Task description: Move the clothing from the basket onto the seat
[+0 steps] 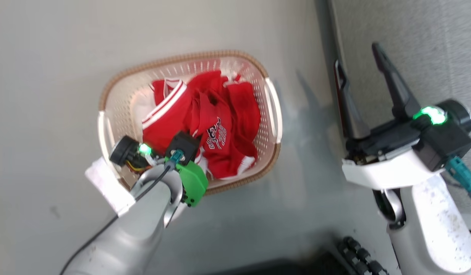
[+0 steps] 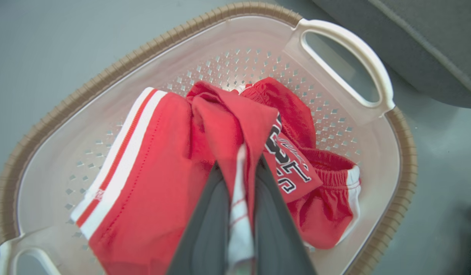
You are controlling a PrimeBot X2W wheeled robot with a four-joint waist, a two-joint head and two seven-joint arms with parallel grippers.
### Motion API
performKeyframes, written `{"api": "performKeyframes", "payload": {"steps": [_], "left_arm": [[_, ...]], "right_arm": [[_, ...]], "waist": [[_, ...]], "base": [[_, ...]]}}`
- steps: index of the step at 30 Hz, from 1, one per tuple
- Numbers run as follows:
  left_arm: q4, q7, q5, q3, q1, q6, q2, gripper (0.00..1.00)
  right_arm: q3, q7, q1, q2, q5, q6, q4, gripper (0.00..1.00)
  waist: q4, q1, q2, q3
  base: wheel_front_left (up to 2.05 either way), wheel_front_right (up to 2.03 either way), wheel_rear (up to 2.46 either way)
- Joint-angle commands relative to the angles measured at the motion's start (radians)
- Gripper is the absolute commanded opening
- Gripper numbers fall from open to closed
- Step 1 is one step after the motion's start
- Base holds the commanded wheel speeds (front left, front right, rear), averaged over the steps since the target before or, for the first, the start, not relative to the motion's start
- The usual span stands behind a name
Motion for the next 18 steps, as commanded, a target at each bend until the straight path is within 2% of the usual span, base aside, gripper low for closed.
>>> {"api": "performKeyframes", "payload": {"steps": [1, 11, 18], "left_arm": [[-0.031, -0.001, -0.004, 0.022, 0.049, 0.008, 0.005, 0.00], [-0.236, -0.001, 0.011, 0.178, 0.269, -0.006, 0.012, 0.00], [-0.351, -0.001, 0.038, 0.272, 0.380, -0.017, -0.002, 0.00]], "right_arm": [[-0.004, -0.002, 0.039, 0.002, 0.006, -0.001, 0.012, 1.00], [0.012, -0.002, 0.197, 0.007, 0.016, -0.001, 0.081, 1.00], [0.030, -0.002, 0.288, 0.004, 0.021, -0.001, 0.117, 1.00]], "waist": [[0.028, 0.0000, 0.0068, -0.204], [0.043, 0.0000, 0.0068, -0.486], [0.041, 0.0000, 0.0068, -0.626]], "base": [[0.00, 0.00, 0.00], [0.00, 0.00, 0.00], [0.00, 0.00, 0.00]]}}
